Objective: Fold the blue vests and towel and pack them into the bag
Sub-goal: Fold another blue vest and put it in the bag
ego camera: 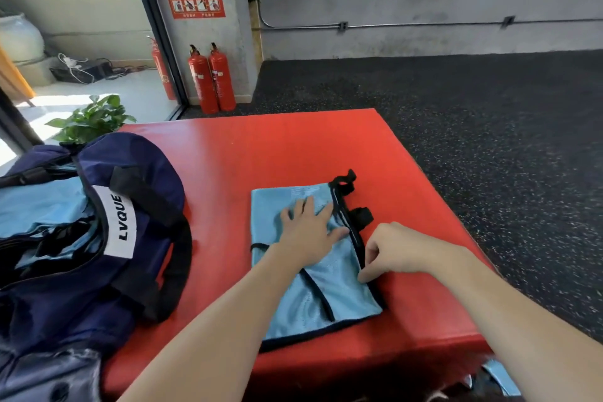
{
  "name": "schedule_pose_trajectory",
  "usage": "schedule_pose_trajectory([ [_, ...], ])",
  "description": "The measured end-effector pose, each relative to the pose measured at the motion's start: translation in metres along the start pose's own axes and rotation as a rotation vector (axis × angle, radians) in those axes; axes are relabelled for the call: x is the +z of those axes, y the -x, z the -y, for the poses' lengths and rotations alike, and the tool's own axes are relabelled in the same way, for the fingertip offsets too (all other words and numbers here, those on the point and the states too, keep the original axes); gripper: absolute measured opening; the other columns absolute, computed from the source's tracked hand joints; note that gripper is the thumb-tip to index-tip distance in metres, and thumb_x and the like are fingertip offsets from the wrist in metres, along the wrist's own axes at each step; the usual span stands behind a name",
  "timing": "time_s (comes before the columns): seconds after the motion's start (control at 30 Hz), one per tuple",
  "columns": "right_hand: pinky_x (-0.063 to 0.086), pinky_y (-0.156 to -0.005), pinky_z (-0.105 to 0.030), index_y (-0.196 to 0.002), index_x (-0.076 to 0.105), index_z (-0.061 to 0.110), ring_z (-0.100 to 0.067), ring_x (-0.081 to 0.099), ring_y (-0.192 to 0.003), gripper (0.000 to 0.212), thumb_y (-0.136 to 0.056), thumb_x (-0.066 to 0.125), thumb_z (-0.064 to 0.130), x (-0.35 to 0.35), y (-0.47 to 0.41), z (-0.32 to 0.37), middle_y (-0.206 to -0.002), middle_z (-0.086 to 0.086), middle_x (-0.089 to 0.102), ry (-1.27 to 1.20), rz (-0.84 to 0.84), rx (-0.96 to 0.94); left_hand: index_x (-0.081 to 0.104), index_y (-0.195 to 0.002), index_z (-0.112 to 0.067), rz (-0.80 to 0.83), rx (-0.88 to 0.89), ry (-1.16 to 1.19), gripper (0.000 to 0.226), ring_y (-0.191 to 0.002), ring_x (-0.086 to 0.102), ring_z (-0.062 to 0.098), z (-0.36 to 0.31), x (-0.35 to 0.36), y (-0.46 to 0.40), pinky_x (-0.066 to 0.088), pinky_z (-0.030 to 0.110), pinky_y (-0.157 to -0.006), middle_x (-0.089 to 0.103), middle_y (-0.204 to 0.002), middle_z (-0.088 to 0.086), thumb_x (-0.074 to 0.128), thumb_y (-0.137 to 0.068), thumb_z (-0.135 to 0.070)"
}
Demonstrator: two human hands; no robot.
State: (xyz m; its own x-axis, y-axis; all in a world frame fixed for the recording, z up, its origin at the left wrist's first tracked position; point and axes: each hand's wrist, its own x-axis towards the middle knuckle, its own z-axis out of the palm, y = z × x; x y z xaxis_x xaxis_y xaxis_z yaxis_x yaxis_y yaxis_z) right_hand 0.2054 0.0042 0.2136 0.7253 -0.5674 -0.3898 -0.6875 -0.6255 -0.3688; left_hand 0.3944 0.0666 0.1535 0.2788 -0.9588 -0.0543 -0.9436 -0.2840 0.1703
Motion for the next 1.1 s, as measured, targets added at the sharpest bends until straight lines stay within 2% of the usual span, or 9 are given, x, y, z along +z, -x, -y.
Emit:
schedule_pose_trajectory([
  [0.13,0.045,-0.057,-0.026,-0.067,0.072,0.027,-0.002,0.052,-0.054,0.028,-0.064,0.086,0.051,0.005,0.015,-0.003,-0.059,0.013,0.065,-0.037,-0.009,-0.011,0.026,-0.156,-0.032,-0.059,0.095,-0.015,0.063,-0.152,0.008,0.025,-0.012,-0.003,0.015,0.005,0.053,-0.119,0.015,-0.166,0.008,0.033,-0.101,-0.062],
  [0.27,0.047,-0.061,-0.024,-0.078,0.072,0.027,-0.003,0.060,-0.065,0.020,-0.069,0.085,0.039,0.011,0.029,-0.007,-0.074,0.010,0.070,-0.039,-0.077,-0.047,0.034,-0.153,-0.032,-0.058,0.154,0.036,0.057,-0.151,0.017,0.022,-0.001,-0.011,0.040,0.007,0.052,-0.122,0.021,-0.165,0.004,0.036,-0.102,-0.058],
  [0.53,0.046,-0.075,-0.025,-0.090,0.067,0.032,0.001,0.056,-0.080,0.006,-0.087,0.068,0.037,0.040,0.057,-0.002,-0.091,0.015,0.061,-0.009,-0.285,-0.211,0.062,-0.133,-0.029,-0.111,0.209,0.157,0.042,-0.135,0.043,0.019,0.051,-0.019,0.114,0.035,0.040,-0.114,0.050,-0.146,-0.001,0.053,-0.098,-0.051],
  [0.63,0.048,-0.080,-0.026,-0.093,0.067,0.035,-0.002,0.056,-0.086,0.017,-0.088,0.066,0.051,0.055,0.065,0.001,-0.094,0.016,0.056,-0.015,-0.308,-0.247,0.063,-0.132,-0.029,-0.118,0.192,0.174,0.044,-0.131,0.044,0.013,0.063,-0.021,0.144,0.037,0.034,-0.113,0.054,-0.137,-0.008,0.054,-0.097,-0.053],
  [0.8,0.043,-0.099,-0.029,-0.121,0.065,0.039,-0.005,0.050,-0.113,0.055,-0.080,0.061,0.076,0.077,0.077,-0.003,-0.124,0.021,0.048,0.040,-0.266,-0.224,0.066,-0.127,-0.029,-0.120,0.176,0.229,0.046,-0.117,0.052,0.006,0.071,-0.017,0.182,0.043,0.029,-0.104,0.061,-0.122,-0.012,0.055,-0.093,-0.059],
  [0.87,0.041,-0.103,-0.030,-0.126,0.063,0.038,-0.006,0.049,-0.117,0.061,-0.077,0.065,0.075,0.084,0.082,-0.001,-0.127,0.021,0.047,0.024,-0.282,-0.212,0.068,-0.122,-0.029,-0.109,0.188,0.236,0.048,-0.108,0.057,0.006,0.070,-0.014,0.195,0.045,0.027,-0.098,0.066,-0.113,-0.014,0.055,-0.092,-0.064],
  [0.97,0.039,-0.105,-0.027,-0.126,0.062,0.038,-0.002,0.046,-0.118,0.063,-0.072,0.074,0.069,0.093,0.090,0.003,-0.125,0.023,0.047,-0.038,-0.263,-0.228,0.064,-0.129,-0.032,-0.048,0.193,0.221,0.069,-0.118,0.049,0.001,0.068,-0.008,0.210,0.040,0.023,-0.105,0.062,-0.123,-0.017,0.054,-0.081,-0.080],
  [1.03,0.039,-0.103,-0.024,-0.123,0.062,0.039,0.002,0.047,-0.115,0.054,-0.076,0.080,0.056,0.099,0.096,0.004,-0.122,0.025,0.047,-0.063,-0.249,-0.243,0.061,-0.133,-0.033,0.003,0.194,0.248,0.067,-0.126,0.041,-0.003,0.069,-0.003,0.218,0.032,0.021,-0.112,0.053,-0.132,-0.019,0.067,-0.078,-0.071],
  [1.1,0.040,-0.100,-0.022,-0.119,0.063,0.039,0.003,0.049,-0.112,0.042,-0.081,0.081,0.041,0.104,0.101,0.004,-0.119,0.025,0.048,-0.055,-0.255,-0.261,0.061,-0.134,-0.032,0.005,0.209,0.247,0.056,-0.127,0.040,-0.002,0.071,0.001,0.225,0.031,0.018,-0.112,0.050,-0.134,-0.017,0.077,-0.082,-0.046],
])
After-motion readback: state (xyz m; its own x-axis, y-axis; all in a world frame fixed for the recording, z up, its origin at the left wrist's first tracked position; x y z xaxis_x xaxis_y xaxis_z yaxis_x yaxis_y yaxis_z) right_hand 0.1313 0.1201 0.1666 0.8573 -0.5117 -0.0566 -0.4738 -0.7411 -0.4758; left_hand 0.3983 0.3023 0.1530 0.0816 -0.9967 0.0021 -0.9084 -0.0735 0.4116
